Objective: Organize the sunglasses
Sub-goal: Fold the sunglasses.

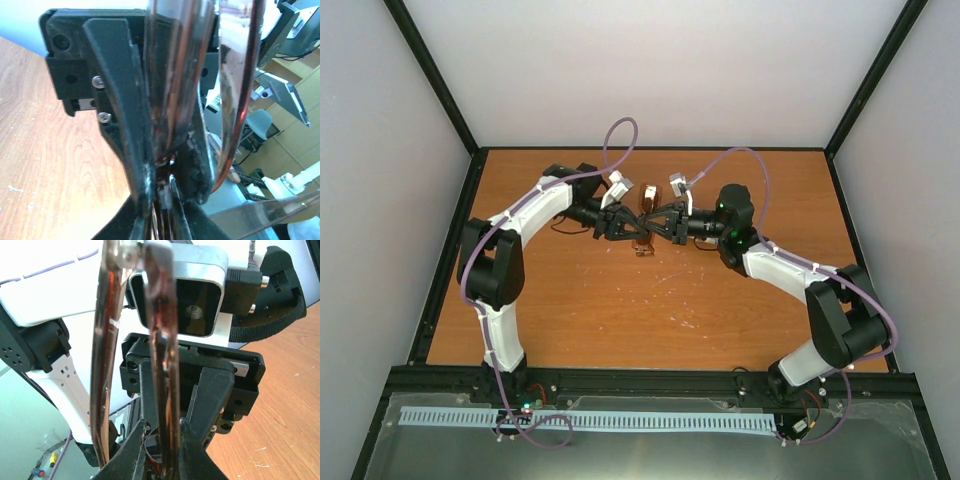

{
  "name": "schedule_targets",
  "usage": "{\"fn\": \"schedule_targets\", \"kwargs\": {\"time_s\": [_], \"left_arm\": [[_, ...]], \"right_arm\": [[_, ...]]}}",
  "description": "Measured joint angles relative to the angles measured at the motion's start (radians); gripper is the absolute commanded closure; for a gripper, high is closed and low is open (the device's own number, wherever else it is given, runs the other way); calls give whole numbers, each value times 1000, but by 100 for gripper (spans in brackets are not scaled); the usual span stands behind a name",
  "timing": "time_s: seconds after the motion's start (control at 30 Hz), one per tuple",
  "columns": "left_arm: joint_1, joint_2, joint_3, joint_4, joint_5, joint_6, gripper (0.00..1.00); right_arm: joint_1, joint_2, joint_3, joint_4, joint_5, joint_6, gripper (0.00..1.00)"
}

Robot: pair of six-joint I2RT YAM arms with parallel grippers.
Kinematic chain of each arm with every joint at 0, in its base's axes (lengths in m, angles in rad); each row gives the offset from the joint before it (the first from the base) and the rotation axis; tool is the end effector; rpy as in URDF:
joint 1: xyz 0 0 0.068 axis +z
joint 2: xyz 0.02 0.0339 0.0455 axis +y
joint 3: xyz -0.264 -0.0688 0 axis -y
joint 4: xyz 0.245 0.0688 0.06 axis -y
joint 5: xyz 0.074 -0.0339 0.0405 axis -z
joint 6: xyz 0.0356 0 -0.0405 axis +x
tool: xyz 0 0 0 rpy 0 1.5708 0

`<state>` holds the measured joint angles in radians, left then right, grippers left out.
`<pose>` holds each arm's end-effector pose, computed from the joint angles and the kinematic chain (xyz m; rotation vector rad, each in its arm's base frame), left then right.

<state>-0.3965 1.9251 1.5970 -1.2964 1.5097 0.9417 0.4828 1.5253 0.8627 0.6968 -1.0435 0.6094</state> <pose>0.3172 -0.1713 0.2629 1.2453 1.6592 -1.8938 0.2779 0.1804 0.2770 -0.8266 1.6139 1.6031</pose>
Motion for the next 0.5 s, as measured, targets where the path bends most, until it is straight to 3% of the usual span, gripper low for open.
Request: {"fn": "schedule_targets", "kwargs": {"time_s": [0.03, 0.07, 0.1, 0.3, 0.5], "left_arm": [[0, 0, 0, 3, 0, 0, 51], [-4, 1, 0, 2, 2, 5, 22], [-13, 1, 0, -2, 5, 6, 3], [-55, 0, -1, 2, 2, -12, 1], [9, -106, -148, 227, -162, -185, 0]], "right_arm": [[0, 1, 0, -3, 2, -4, 97], [0, 3, 0, -3, 3, -7, 97], [1, 6, 0, -5, 12, -8, 97], [-2, 6, 13, -102, 60, -64, 97], [-4, -84, 74, -484, 227, -251, 97]]}}
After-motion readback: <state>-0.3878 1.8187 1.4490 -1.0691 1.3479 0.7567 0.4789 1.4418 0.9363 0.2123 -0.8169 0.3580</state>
